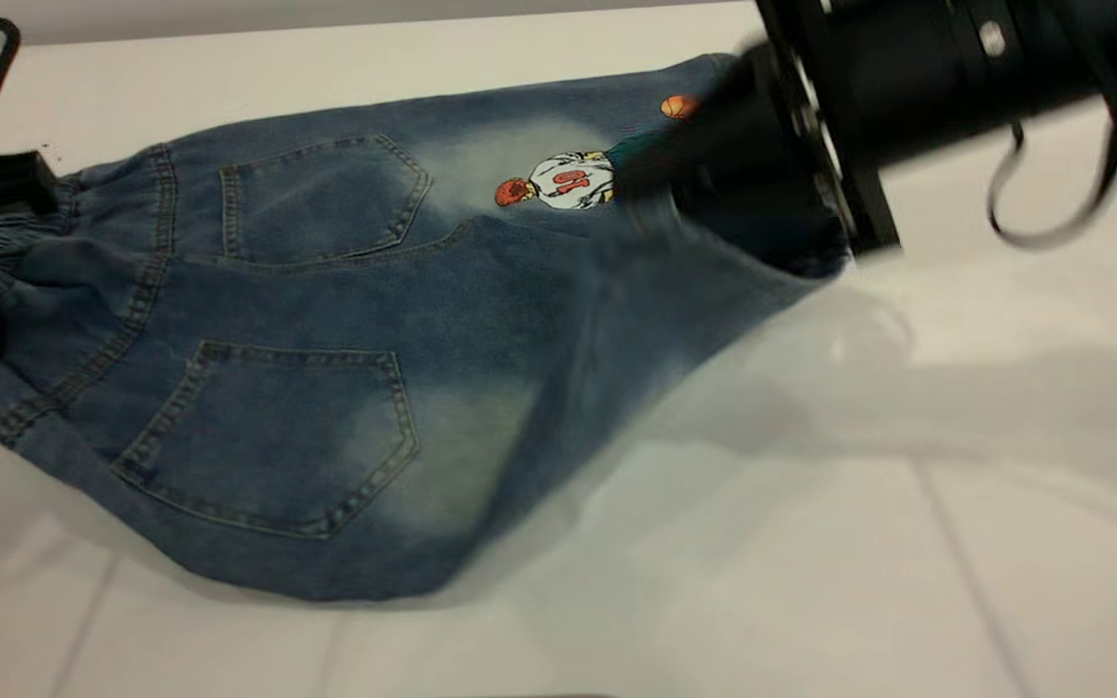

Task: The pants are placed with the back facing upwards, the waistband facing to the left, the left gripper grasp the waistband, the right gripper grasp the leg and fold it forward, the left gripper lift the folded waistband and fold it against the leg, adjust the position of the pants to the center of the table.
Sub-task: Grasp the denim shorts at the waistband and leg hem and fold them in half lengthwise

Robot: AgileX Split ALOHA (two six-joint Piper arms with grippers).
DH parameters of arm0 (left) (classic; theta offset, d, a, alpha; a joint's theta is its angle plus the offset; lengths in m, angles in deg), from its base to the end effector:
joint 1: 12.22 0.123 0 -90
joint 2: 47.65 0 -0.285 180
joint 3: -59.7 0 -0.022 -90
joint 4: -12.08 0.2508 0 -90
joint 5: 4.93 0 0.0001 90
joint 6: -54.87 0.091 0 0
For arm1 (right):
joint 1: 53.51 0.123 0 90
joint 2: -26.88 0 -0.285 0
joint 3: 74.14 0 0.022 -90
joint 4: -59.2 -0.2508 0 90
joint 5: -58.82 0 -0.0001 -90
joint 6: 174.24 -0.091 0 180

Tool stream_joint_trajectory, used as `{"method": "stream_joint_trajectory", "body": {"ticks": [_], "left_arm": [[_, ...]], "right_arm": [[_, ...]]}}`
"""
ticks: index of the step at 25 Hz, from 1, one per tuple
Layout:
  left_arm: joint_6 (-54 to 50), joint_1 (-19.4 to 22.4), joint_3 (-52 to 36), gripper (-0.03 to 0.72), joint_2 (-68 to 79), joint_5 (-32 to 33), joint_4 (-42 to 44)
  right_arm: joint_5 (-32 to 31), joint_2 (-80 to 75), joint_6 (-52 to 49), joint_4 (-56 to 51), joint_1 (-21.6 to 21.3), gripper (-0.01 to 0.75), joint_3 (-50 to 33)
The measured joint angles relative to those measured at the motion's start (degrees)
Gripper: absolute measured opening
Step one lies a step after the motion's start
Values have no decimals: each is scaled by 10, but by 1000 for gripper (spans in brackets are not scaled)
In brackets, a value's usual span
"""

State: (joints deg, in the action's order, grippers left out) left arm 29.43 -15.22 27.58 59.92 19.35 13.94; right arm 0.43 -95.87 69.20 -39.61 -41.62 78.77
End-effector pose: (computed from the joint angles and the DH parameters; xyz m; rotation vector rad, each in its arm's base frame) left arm 0.2898 -0.0140 0.1302 -0.5185 2.8179 -0.0748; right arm 0.3105 0.1437 0.1217 0.1333 2.4766 1.6268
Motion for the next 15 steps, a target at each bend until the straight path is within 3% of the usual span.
{"method": "stream_joint_trajectory", "body": {"ticks": [9, 15], "left_arm": [[44, 56, 5, 94, -2, -54, -214], [43, 60, 5, 94, -2, -145, -329]], "right_arm": [[96, -19, -86, 2, -32, 21, 130], [113, -104, -124, -25, -66, 21, 195]]}}
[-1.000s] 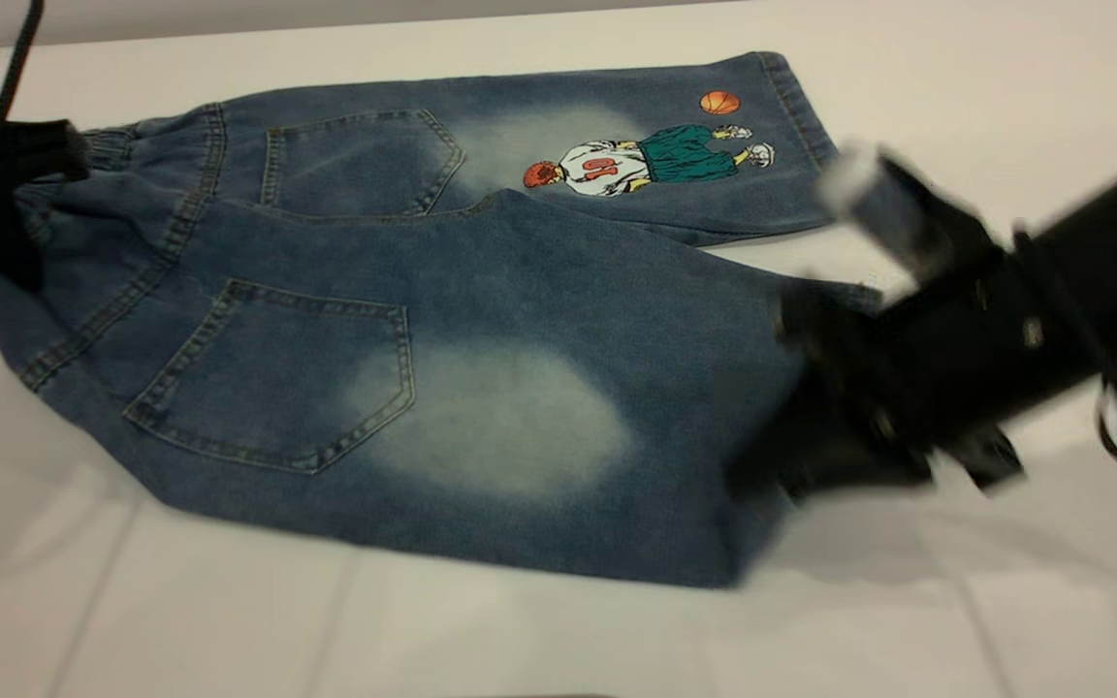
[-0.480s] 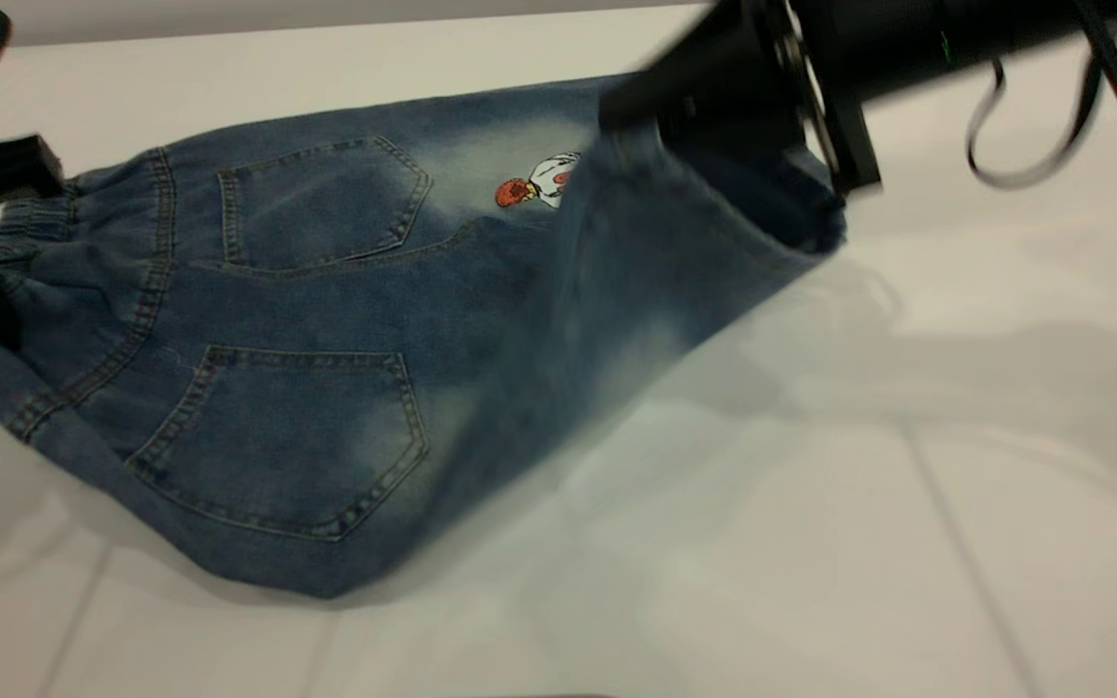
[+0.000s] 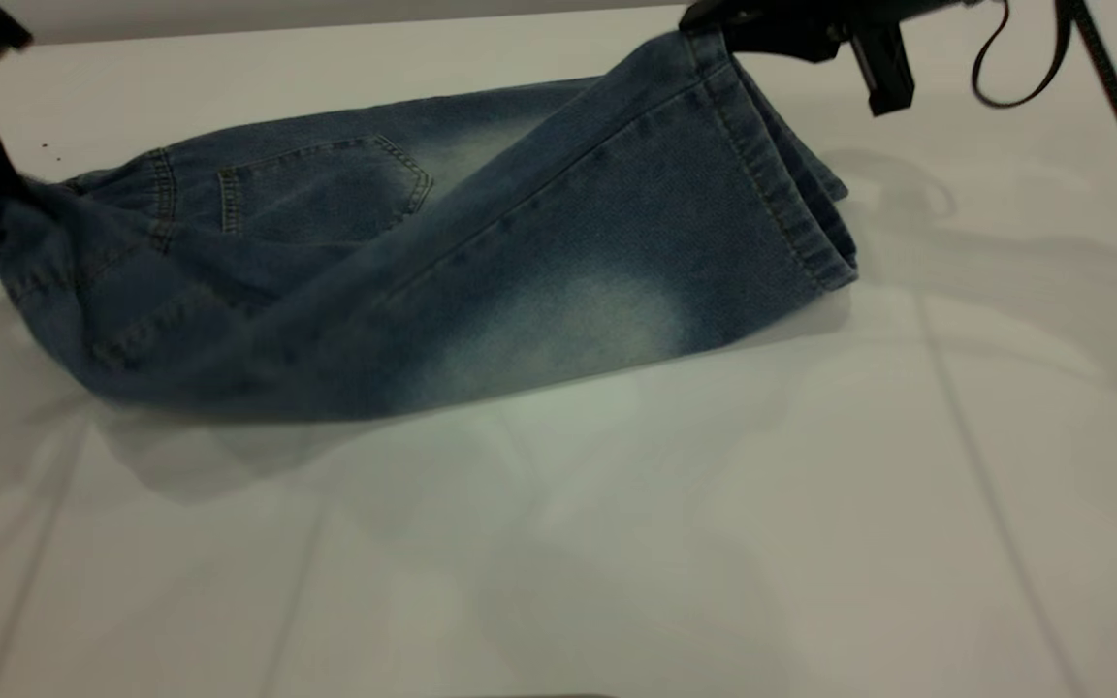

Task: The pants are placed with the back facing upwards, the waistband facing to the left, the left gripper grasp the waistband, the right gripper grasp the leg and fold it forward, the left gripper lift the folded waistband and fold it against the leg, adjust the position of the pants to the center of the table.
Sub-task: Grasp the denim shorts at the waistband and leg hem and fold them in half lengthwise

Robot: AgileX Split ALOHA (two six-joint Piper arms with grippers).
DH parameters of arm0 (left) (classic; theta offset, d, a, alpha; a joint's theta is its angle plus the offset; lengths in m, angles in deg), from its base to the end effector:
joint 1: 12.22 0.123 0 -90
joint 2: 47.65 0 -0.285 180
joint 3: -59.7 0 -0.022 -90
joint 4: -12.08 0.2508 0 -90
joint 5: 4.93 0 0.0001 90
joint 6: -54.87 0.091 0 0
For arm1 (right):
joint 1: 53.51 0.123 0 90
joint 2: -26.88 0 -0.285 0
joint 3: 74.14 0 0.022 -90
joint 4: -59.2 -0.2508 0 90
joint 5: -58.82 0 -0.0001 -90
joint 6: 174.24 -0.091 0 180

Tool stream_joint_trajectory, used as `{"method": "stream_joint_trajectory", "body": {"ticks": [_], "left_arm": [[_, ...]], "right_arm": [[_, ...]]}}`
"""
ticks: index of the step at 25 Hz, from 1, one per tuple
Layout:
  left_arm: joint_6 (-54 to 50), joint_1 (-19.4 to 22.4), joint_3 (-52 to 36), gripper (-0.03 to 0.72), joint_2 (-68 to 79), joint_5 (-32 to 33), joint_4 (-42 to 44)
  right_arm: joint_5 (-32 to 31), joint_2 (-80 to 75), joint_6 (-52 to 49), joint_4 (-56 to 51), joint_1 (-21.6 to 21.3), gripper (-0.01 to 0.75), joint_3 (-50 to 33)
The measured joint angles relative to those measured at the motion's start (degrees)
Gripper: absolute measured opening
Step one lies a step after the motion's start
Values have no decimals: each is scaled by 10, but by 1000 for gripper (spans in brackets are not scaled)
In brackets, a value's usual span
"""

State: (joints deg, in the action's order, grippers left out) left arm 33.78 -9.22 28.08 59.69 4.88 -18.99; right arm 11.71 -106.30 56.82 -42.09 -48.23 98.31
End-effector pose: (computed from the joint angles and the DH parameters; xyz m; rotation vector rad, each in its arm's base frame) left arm 0.3150 0.0084 0.1439 -1.1786 2.3479 -0.4228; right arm 0.4123 0.1038 0.1110 0.5647 2.3461 1.4364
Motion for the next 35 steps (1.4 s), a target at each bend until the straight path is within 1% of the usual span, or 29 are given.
{"method": "stream_joint_trajectory", "body": {"ticks": [7, 11, 15, 17, 19, 21, 24, 27, 29, 30, 32, 35], "left_arm": [[-1, 0, 1, 94, 21, -98, -143], [-3, 0, 2, 94, 37, -130, -199], [-5, 0, 2, 94, 41, -149, -256], [-5, 0, 2, 95, 41, -160, -273], [-5, 0, 2, 95, 41, -163, -278], [-4, 0, 2, 95, 43, -164, -273], [-4, 0, 2, 95, 45, -163, -254], [-4, 0, 2, 97, 45, -159, -225], [-4, 0, 2, 97, 45, -155, -204], [-4, 0, 3, 97, 45, -155, -197], [-4, 0, 5, 97, 45, -152, -183], [-4, 0, 6, 98, 45, -151, -177]], "right_arm": [[2, -83, -45, -12, -3, 22, 102], [6, -108, -74, -13, -3, 22, 149], [31, -120, -109, -14, -3, 22, 182], [45, -123, -117, -15, -4, 22, 190], [45, -126, -119, -15, -8, 22, 194], [31, -128, -114, -8, -10, 24, 195], [-13, -128, -90, 24, -11, 34, 195], [-42, -128, -56, 81, -1, 83, 196], [-36, -128, -44, 128, 14, 149, 197], [-27, -128, -41, 150, 23, 185, 198], [-1, -128, -37, 207, 39, 279, 203], [53, -128, -39, 271, 62, 384, 215]]}}
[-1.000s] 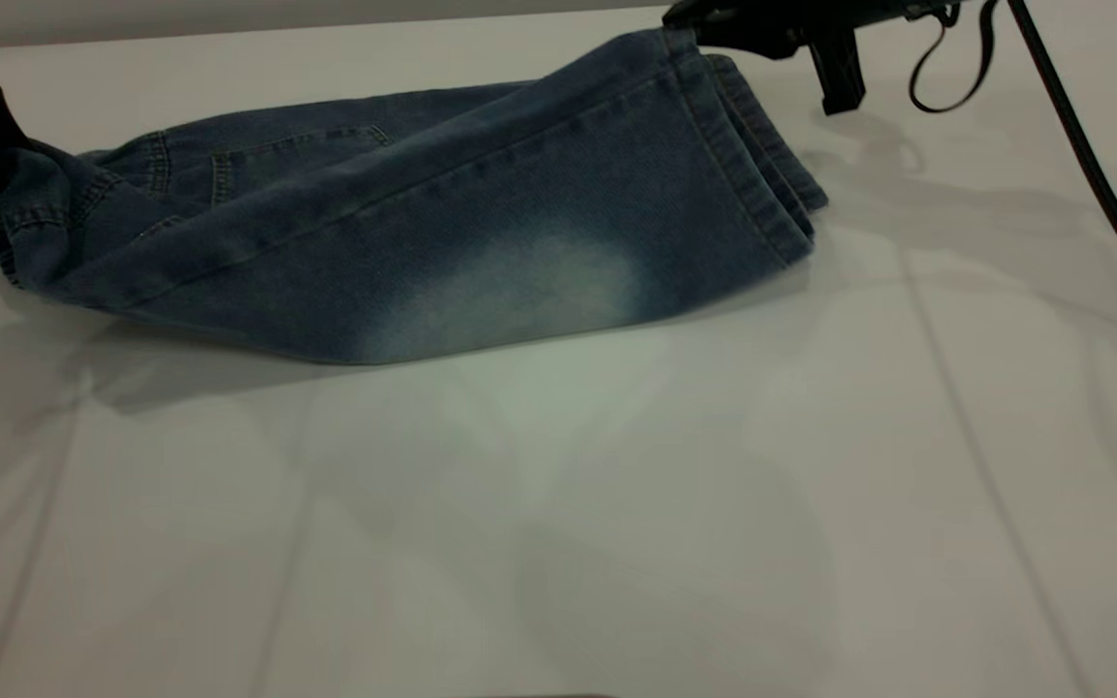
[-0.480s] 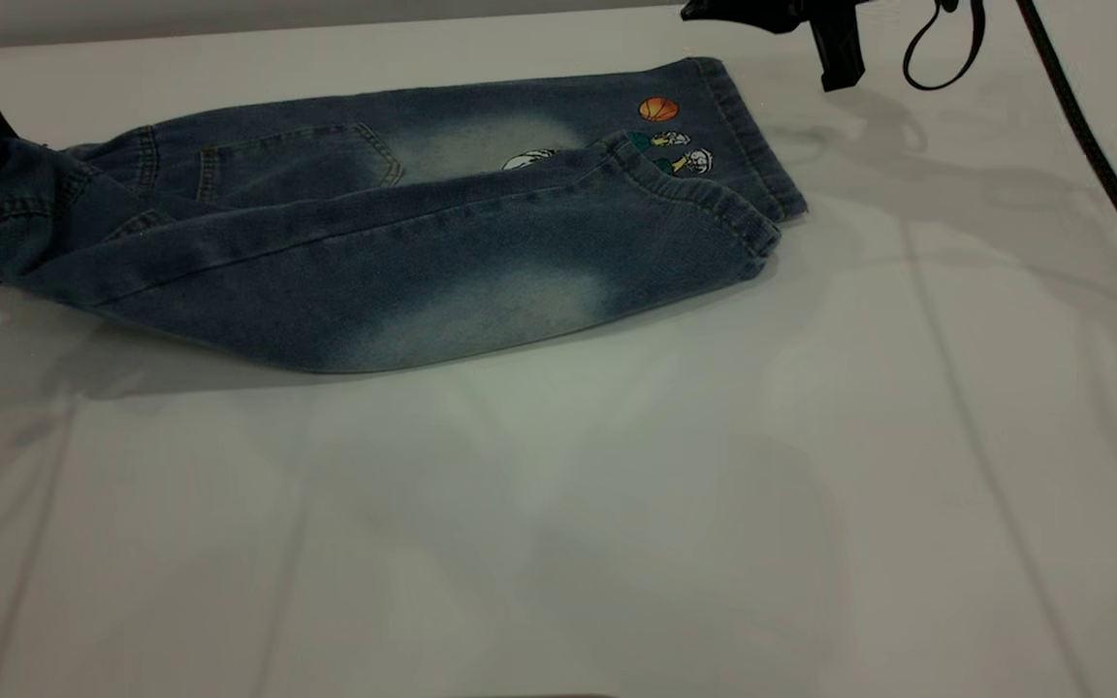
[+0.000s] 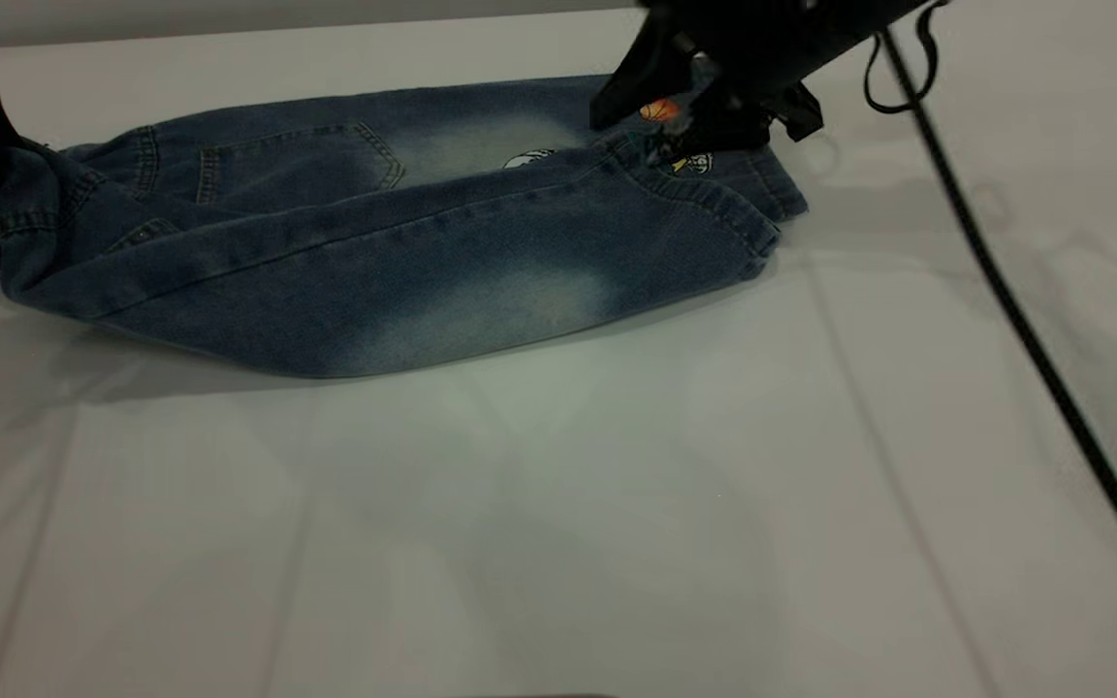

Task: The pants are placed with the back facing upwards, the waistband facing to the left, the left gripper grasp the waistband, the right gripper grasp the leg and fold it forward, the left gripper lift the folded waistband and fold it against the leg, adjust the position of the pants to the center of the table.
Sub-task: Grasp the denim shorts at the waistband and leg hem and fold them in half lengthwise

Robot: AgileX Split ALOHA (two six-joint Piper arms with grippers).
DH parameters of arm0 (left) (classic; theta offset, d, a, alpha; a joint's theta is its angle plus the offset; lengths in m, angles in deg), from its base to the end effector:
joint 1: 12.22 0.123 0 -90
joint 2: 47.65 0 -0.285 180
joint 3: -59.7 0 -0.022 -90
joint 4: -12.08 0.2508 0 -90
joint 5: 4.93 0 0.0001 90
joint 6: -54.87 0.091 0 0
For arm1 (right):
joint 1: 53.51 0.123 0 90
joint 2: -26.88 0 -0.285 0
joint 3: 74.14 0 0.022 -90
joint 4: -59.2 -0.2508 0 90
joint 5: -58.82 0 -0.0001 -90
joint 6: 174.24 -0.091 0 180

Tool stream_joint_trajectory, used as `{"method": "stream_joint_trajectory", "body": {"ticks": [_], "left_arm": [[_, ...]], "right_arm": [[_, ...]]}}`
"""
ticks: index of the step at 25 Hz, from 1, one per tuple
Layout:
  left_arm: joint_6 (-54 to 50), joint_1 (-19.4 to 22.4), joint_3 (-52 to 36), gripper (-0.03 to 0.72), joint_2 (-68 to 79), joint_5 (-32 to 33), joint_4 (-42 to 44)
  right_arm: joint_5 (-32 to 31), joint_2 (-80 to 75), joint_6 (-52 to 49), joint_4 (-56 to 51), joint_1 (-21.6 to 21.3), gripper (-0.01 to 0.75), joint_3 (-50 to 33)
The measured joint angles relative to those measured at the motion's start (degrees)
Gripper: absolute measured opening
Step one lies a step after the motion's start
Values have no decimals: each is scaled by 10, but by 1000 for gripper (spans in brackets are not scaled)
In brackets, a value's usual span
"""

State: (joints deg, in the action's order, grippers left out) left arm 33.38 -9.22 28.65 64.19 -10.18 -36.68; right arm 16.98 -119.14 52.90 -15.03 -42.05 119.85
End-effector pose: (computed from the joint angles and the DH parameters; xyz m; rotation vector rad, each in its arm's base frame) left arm 0.3331 0.0237 0.1318 -1.5029 1.9732 -0.4357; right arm 0.4555 0.1520 0.0731 -0.0482 2.5658 1.1143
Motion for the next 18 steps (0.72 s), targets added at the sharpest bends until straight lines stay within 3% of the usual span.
{"method": "stream_joint_trajectory", "body": {"ticks": [7, 11, 18], "left_arm": [[20, 0, 0, 98, 0, 0, 2], [26, 0, 0, 98, 0, 0, 2], [28, 0, 0, 98, 0, 0, 2]], "right_arm": [[82, 0, 27, 50, 12, 421, 24], [99, 0, 107, 52, 16, 421, 24], [175, -13, 257, 52, 64, 421, 30]]}}
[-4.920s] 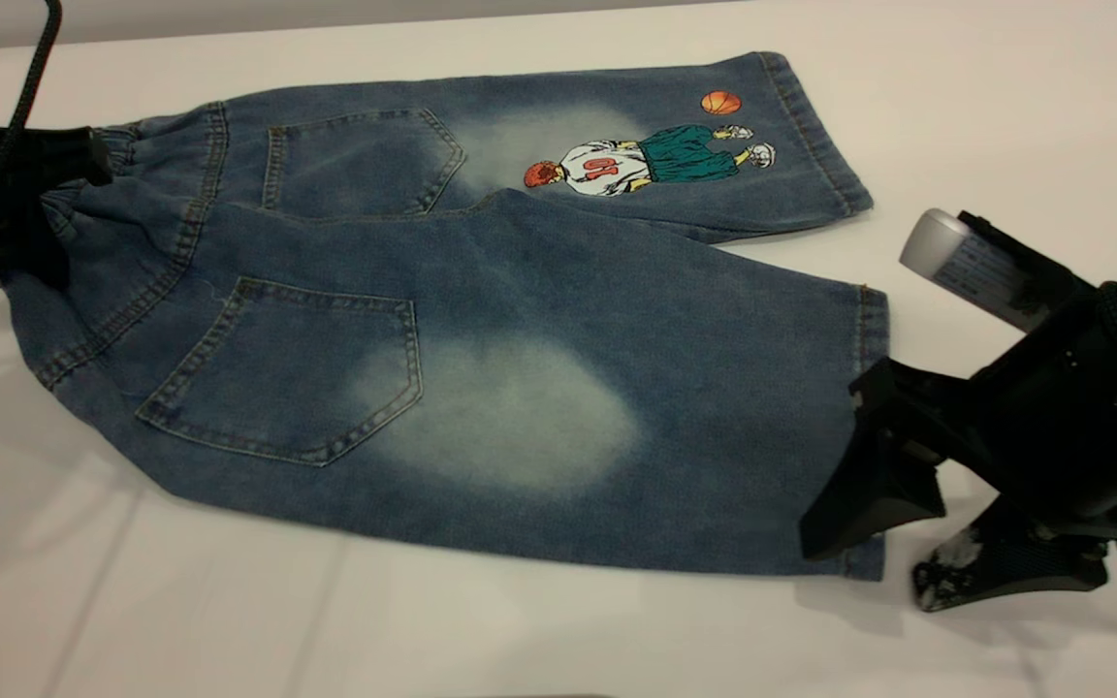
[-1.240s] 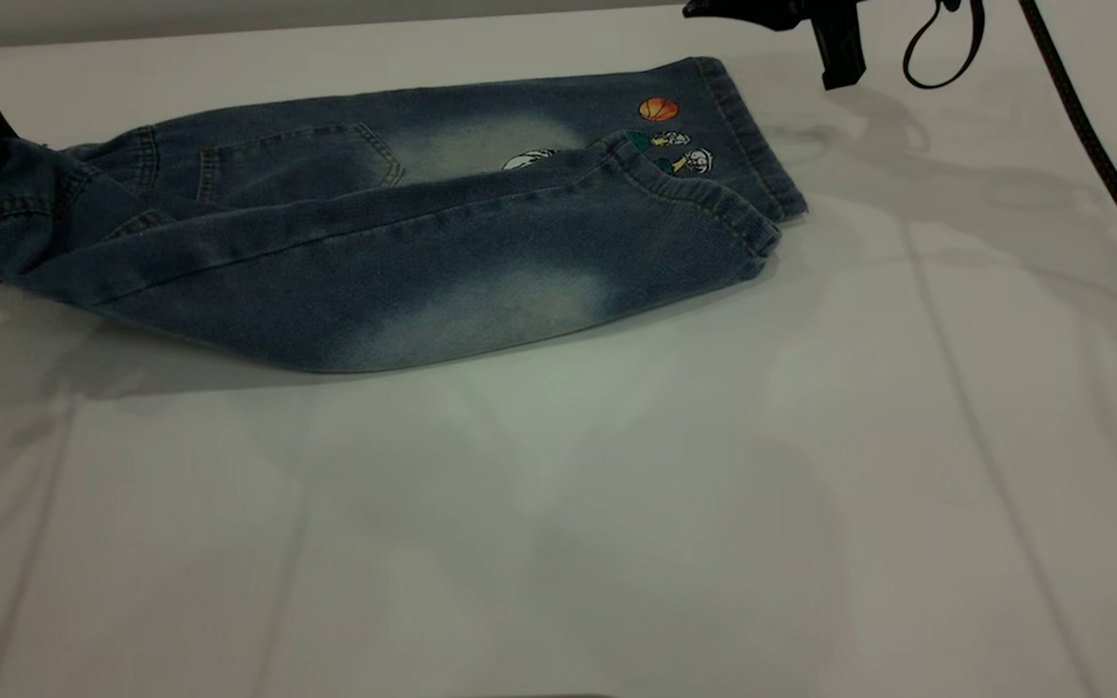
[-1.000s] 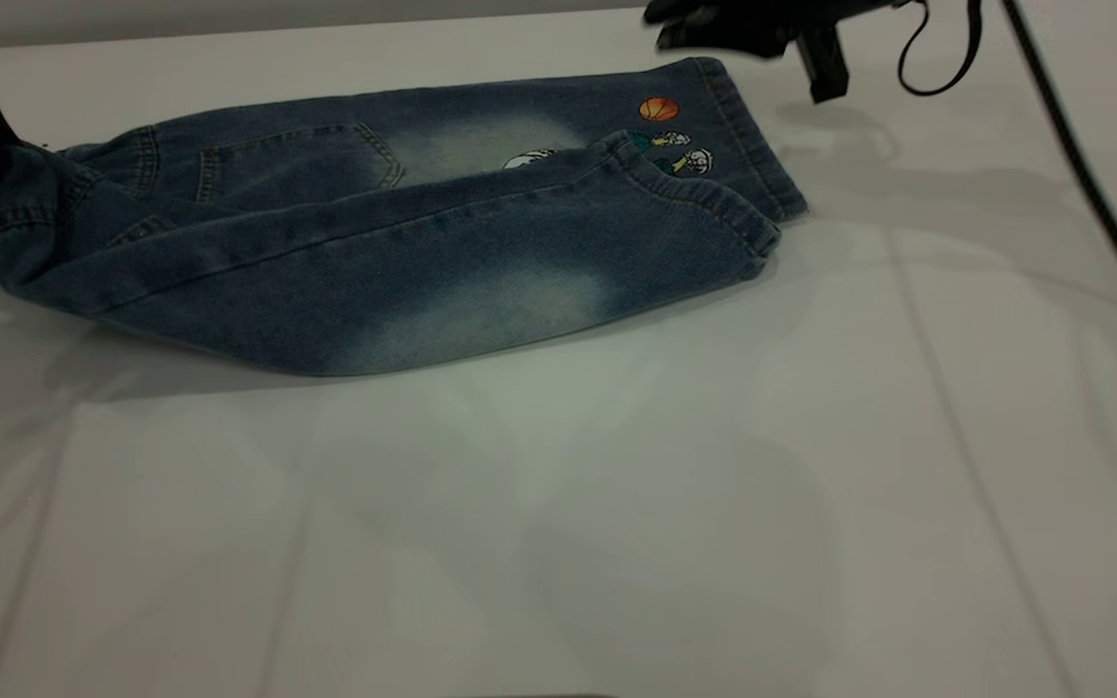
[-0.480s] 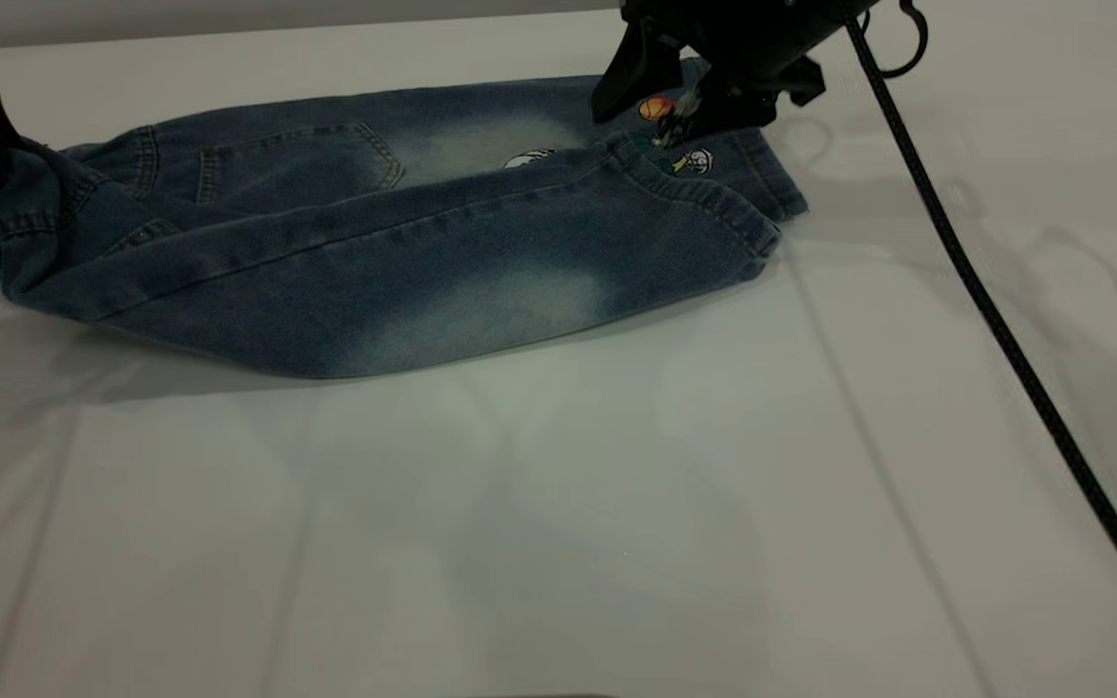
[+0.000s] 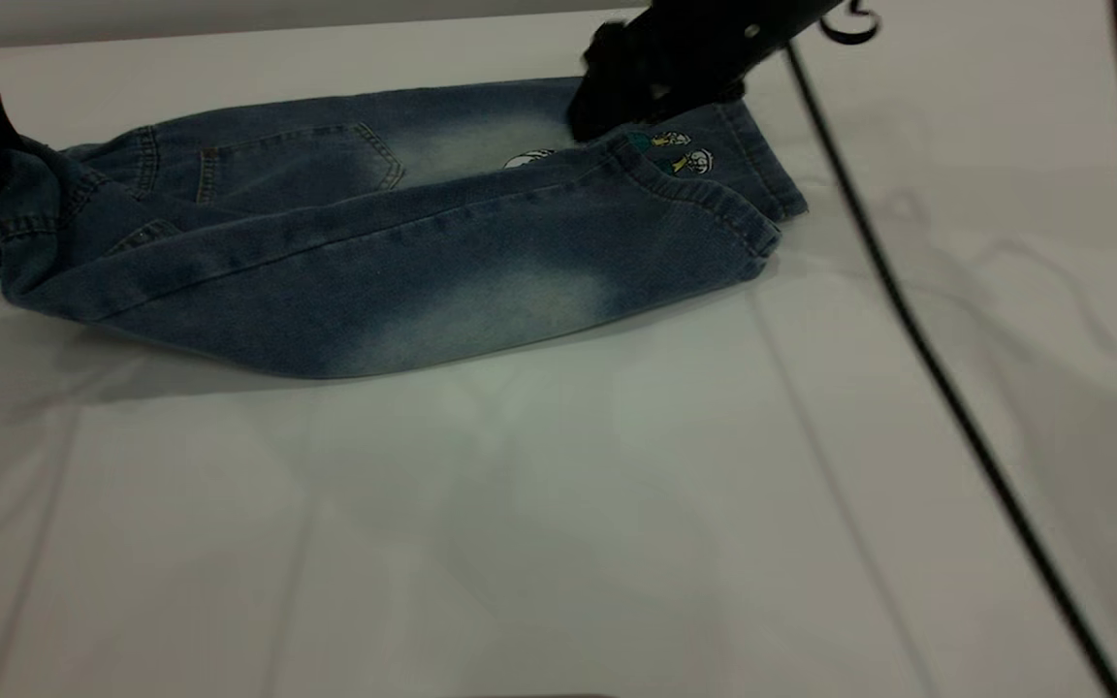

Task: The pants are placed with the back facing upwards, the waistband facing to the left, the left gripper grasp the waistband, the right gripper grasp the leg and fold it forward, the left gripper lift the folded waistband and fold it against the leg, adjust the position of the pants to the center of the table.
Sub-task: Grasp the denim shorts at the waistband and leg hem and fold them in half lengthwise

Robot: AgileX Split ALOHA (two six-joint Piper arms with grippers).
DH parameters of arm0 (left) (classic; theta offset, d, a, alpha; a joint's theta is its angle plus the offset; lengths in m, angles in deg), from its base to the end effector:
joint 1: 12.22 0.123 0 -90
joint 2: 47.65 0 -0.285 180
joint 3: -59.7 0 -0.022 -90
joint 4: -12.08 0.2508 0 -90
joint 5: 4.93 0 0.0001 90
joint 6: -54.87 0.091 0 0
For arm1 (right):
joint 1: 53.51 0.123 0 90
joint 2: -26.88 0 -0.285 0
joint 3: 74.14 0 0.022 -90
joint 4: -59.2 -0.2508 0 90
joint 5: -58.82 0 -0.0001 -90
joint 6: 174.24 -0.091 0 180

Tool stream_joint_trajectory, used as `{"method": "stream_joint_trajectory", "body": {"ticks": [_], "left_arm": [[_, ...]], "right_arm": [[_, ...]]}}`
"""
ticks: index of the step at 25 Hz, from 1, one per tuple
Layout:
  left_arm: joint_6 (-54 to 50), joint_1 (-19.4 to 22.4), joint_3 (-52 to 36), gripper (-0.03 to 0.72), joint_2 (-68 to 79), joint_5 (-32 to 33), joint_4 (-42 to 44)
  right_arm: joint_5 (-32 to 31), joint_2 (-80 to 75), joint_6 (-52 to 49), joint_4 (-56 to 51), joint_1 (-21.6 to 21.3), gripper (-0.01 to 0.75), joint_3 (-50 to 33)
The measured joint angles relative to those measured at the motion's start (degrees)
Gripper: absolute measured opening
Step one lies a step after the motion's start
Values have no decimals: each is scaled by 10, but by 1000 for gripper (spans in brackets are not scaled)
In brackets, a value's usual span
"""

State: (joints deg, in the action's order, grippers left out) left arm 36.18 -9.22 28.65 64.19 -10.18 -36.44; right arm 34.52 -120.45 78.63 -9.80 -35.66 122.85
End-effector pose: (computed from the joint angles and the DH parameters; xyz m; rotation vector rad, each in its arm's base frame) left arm 0.3331 0.0236 0.1318 -1.4468 2.0080 -0.4136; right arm 0.4650 0.1866 0.0673 -0.6687 2.3336 0.5753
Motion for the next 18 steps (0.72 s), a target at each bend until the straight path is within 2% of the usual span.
{"method": "stream_joint_trajectory", "body": {"ticks": [3, 10, 14, 18], "left_arm": [[0, 0, 0, 98, 0, 0, 0], [2, 0, 0, 98, 0, 0, 0], [2, 0, 0, 98, 0, 0, 0], [2, 0, 0, 98, 0, 0, 0]], "right_arm": [[27, -14, 41, 1, 8, 421, 0], [92, -18, 60, 12, 5, 421, 0], [84, -18, 51, 15, 5, 421, 0], [28, -30, 37, 16, 5, 421, 3]]}}
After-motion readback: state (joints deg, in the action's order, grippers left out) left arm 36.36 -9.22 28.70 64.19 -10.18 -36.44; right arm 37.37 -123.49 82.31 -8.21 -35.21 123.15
